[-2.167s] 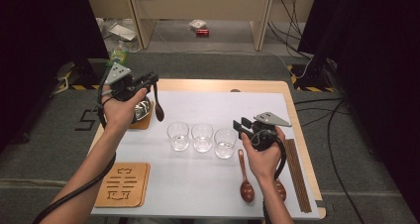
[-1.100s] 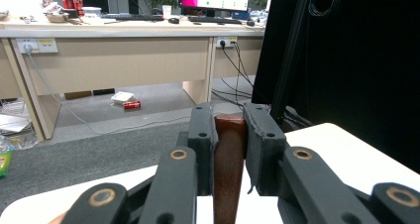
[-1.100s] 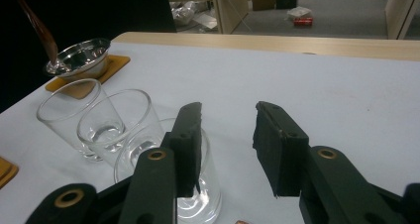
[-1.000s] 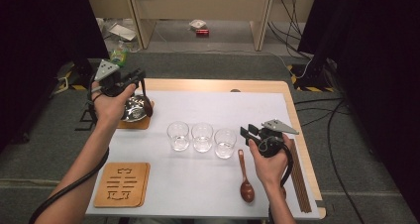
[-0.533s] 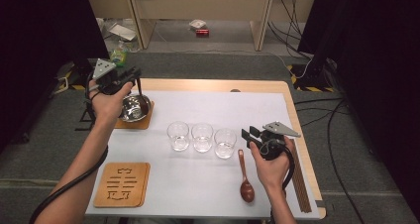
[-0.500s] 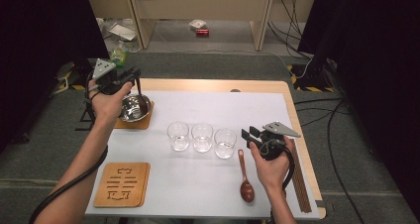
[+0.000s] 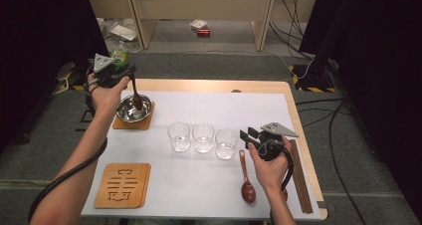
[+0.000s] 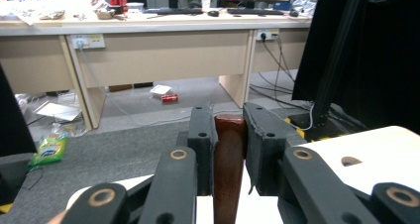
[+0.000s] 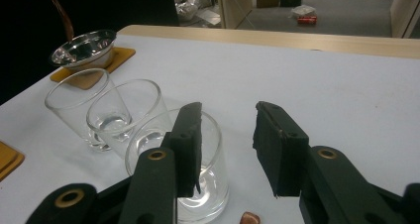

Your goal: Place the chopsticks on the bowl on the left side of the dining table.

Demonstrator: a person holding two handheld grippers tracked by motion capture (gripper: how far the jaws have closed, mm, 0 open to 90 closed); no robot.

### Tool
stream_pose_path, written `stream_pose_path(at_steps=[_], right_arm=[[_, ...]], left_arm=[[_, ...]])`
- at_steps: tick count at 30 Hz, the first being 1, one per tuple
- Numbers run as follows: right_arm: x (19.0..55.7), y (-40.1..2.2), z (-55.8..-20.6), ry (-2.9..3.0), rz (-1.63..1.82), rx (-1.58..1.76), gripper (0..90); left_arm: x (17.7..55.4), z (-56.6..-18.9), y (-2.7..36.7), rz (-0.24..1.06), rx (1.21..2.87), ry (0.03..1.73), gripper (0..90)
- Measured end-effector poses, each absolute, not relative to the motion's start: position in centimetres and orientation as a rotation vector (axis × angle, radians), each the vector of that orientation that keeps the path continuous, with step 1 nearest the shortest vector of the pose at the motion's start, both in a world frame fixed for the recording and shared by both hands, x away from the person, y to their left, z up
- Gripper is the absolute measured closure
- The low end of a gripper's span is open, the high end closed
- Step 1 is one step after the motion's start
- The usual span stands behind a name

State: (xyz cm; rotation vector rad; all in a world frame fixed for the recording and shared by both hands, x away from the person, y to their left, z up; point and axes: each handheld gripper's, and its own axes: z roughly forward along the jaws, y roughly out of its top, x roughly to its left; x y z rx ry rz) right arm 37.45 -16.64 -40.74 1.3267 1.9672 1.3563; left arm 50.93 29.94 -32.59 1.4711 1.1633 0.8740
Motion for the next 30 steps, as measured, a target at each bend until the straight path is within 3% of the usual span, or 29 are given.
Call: stream_pose_path(at_steps=[30], right_arm=[[37.5, -16.8, -41.1, 1.976, 1.347, 1.335, 63.3]], left_arm=[[54.2, -37.0, 31.5, 0.851, 1.502, 1.335, 74.6]])
